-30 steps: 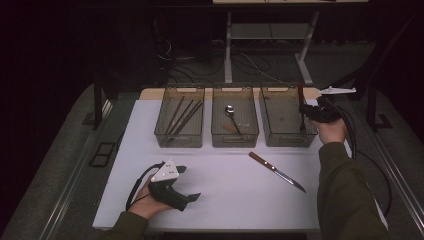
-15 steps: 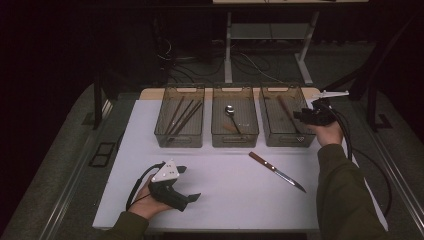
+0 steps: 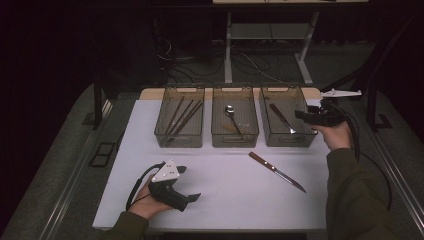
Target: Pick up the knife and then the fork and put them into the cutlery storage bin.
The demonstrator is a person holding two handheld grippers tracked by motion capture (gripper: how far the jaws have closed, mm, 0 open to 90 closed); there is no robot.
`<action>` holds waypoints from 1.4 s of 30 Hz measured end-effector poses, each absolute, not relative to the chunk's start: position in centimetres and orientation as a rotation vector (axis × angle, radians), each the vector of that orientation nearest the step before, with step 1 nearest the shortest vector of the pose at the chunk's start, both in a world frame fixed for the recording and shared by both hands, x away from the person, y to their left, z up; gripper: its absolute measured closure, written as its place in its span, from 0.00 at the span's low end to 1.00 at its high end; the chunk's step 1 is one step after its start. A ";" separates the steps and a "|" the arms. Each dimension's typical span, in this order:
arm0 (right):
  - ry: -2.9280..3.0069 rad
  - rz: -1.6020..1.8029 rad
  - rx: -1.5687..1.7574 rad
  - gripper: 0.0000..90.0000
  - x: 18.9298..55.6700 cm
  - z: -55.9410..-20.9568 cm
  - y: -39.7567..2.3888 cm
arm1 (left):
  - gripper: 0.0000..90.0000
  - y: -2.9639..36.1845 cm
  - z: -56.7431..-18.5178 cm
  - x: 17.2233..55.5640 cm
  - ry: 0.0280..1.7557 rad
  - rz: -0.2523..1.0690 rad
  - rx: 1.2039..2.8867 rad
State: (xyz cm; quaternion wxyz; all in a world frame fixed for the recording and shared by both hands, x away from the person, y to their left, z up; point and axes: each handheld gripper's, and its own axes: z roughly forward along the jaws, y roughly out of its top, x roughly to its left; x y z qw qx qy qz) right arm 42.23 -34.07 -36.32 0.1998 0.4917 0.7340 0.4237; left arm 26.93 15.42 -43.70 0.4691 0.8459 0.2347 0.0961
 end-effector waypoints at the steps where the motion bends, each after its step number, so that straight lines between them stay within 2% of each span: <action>1: 2.055 1.198 1.364 0.40 41.9 -36.1 -34.0 | 0.00 15.4 -43.7 26.9 0.576 0.235 2.072; 12: 2.118 1.269 1.277 0.35 37.9 -35.4 -33.0 | 0.00 15.8 -43.5 27.0 0.591 0.238 2.058; 24: 2.177 1.318 1.192 0.35 34.6 -37.1 -31.6 | 0.00 16.4 -43.4 27.2 0.615 0.231 2.038; 42: 2.295 1.287 1.136 0.35 32.1 -39.9 -30.2 | 0.00 16.3 -43.4 27.1 0.599 0.229 2.050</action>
